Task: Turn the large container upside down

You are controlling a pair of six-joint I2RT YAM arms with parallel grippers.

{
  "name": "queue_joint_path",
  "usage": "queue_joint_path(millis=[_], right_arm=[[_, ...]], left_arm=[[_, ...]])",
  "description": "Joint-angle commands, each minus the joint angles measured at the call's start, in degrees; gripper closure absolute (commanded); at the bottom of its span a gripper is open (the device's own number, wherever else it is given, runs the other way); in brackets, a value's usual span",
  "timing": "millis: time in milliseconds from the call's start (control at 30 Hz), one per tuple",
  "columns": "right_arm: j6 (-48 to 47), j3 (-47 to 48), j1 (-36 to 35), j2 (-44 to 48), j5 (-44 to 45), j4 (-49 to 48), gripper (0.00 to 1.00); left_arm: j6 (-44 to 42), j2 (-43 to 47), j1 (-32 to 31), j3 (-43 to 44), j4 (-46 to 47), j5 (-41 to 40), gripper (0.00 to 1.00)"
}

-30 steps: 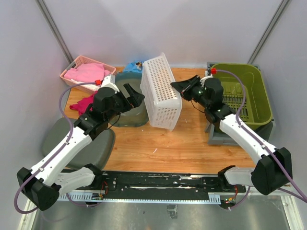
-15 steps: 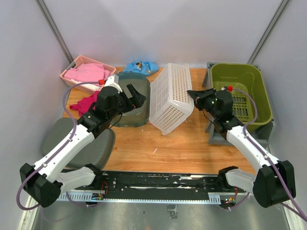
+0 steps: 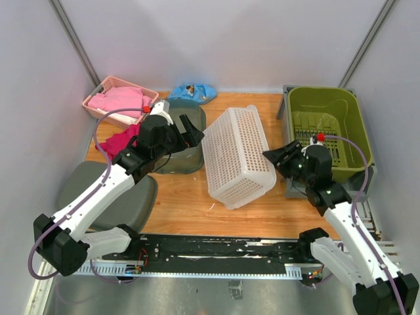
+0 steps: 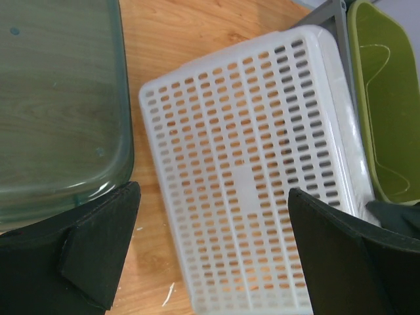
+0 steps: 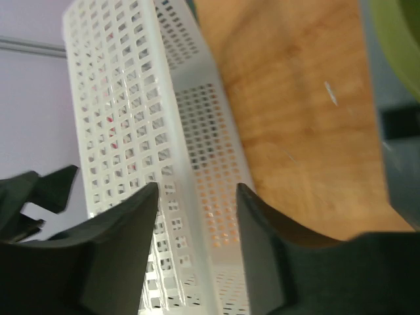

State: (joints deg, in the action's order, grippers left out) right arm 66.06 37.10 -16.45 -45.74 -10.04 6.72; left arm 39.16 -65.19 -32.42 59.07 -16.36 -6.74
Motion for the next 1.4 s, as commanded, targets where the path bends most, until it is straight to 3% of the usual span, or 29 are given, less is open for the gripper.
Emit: queue_joint_path(millis=[0, 167, 333, 567, 800, 1000, 1133, 1233, 1367], right_arm=[[-14.3, -2.7, -1.3, 4.2, 0.4, 18.5, 0.43], [-20.6, -0.9, -2.1, 5.7, 3.9, 27.6, 0.39], [-28.5, 2.7, -2.3, 6.1, 5.2, 29.1, 0.39], [-38.2, 6.1, -3.4, -1.1, -3.6, 30.1, 0.37], [-42.9, 2.2, -7.4, 0.4, -7.2, 36.4, 0.33], [-40.6, -2.1, -20.4, 2.6, -11.4, 28.7, 0.3], [-39.3, -1.4, -31.0, -5.4, -14.3, 16.3, 0.29], [-41.5, 5.6, -38.5, -15.4, -17.4, 10.2, 0.29], [-48.7, 17.5, -45.7, -21.8, -16.9, 16.6, 0.3]], left_arm=[[-1.2, -2.3, 0.0, 2.5, 2.4, 1.3, 0.01], [-0.9, -4.2, 0.0, 2.9, 3.5, 2.9, 0.01], [-1.0, -5.1, 0.0, 2.8, 3.4, 4.2, 0.01], [-1.6, -5.6, -0.5, 0.0, 1.4, 8.4, 0.01], [-2.2, -2.3, -0.5, -1.2, -2.9, 3.1, 0.01], [1.6, 3.0, -0.5, -2.4, -5.2, -4.1, 0.01], [2.0, 4.9, -0.5, -1.8, -5.6, -7.4, 0.01], [1.7, 3.8, -0.4, -0.1, -6.5, -8.1, 0.01], [1.0, 3.0, -0.4, 1.9, -7.8, -7.6, 0.01]])
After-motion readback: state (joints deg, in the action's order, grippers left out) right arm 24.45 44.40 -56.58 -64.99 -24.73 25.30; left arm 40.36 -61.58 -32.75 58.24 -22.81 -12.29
